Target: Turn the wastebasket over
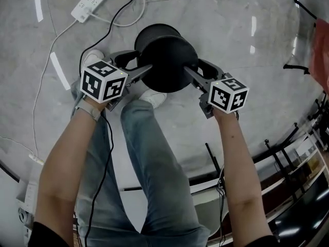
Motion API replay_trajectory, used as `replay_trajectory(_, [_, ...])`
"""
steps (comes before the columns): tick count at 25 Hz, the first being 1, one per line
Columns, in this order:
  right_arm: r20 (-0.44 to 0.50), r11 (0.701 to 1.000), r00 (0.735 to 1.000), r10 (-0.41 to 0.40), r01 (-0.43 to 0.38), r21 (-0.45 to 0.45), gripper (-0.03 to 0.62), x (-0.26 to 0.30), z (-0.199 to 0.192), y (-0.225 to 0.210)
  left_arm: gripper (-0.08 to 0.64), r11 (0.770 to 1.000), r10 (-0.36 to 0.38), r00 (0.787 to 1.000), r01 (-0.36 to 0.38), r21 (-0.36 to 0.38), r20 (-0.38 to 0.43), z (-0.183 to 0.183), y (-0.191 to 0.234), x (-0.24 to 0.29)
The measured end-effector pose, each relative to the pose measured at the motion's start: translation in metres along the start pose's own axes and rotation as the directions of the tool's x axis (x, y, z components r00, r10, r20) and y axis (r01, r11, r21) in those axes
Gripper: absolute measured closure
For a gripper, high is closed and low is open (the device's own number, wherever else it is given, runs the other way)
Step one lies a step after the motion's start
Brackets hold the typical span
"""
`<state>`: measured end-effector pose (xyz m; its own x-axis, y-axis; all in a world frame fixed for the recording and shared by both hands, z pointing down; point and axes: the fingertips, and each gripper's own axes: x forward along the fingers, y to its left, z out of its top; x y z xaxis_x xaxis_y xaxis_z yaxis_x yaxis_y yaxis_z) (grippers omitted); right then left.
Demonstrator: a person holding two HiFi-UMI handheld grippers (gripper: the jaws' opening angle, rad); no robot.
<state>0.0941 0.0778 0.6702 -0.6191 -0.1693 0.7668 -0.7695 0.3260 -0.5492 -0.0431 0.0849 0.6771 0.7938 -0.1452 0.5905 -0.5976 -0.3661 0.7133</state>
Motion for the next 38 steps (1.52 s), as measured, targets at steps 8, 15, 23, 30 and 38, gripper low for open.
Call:
replay_trajectory(8, [0.081, 0.996, 0.993, -0.087, 0.087, 0.006, 0.336, -0.017, 0.009, -0.008, 0.321, 0.984, 0.004, 0.997, 0.01, 0.175, -0.078, 0.024, -0.014, 0.008])
replay_trajectory(15, [0.272, 0.973, 0.934, -0.231, 0.228, 0.044, 0.342, -0.064, 0.04, -0.037, 0.348, 0.909, -0.025, 0.992, 0.073, 0.41, -0.121, 0.083, -0.042, 0.036])
replay_trajectory(23, [0.33, 0.944, 0.885, -0.329, 0.31, 0.11, 0.347, -0.075, 0.022, -0.057, 0.353, 0.832, -0.043, 0.976, 0.155, 0.533, -0.216, 0.093, -0.05, 0.067])
replay_trajectory(30, [0.259, 0.925, 0.892, -0.37, 0.327, 0.195, 0.368, -0.055, -0.049, -0.014, 0.359, 0.803, -0.052, 0.942, 0.238, 0.547, -0.333, 0.04, -0.046, 0.045])
replay_trajectory(38, [0.22, 0.899, 0.886, -0.409, 0.349, 0.265, 0.376, -0.01, -0.107, 0.014, 0.357, 0.722, -0.056, 0.903, 0.332, 0.607, -0.426, -0.014, -0.019, 0.035])
